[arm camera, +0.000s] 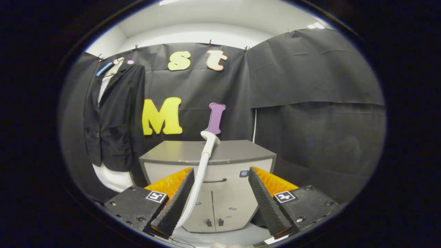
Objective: Iron the clothes twice with a garment steamer, once on the left side and once on the right side.
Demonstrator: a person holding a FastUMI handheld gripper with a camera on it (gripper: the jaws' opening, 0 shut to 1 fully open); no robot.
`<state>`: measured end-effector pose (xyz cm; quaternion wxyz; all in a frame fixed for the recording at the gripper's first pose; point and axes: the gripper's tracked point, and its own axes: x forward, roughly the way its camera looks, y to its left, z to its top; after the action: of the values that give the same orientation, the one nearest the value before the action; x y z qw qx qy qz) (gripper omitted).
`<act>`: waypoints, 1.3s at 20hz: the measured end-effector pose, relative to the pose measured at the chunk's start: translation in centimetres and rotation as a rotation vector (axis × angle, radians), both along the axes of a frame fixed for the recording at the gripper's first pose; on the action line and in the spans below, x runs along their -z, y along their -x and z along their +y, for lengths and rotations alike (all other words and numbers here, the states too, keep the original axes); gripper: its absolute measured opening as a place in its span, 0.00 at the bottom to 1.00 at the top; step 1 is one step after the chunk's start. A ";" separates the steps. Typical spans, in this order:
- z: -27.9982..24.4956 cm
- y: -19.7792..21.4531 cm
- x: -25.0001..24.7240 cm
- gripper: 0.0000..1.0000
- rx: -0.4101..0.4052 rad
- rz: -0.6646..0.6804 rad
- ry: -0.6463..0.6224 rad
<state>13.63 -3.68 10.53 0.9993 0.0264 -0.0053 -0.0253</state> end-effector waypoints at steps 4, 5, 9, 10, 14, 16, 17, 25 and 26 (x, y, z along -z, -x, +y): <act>-1.4 -7.3 -2.6 0.99 -0.011 0.028 -0.003; -1.4 -9.1 -3.0 0.99 -0.019 0.043 0.005; 0.3 -16.1 -3.0 0.99 -0.104 0.124 -0.016; 0.7 -17.5 -2.7 0.99 -0.121 0.156 -0.023; 2.1 -23.2 -1.8 0.98 -0.184 0.250 -0.047; 2.7 -25.3 -0.9 0.99 -0.213 0.300 -0.047; 3.1 -26.2 -0.5 0.99 -0.224 0.324 -0.044; 5.3 -29.3 2.6 0.77 -0.283 0.528 -0.063; 5.6 -29.8 2.7 0.66 -0.293 0.526 -0.076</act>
<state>43.39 1.93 7.78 0.9578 0.0570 0.2583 0.1128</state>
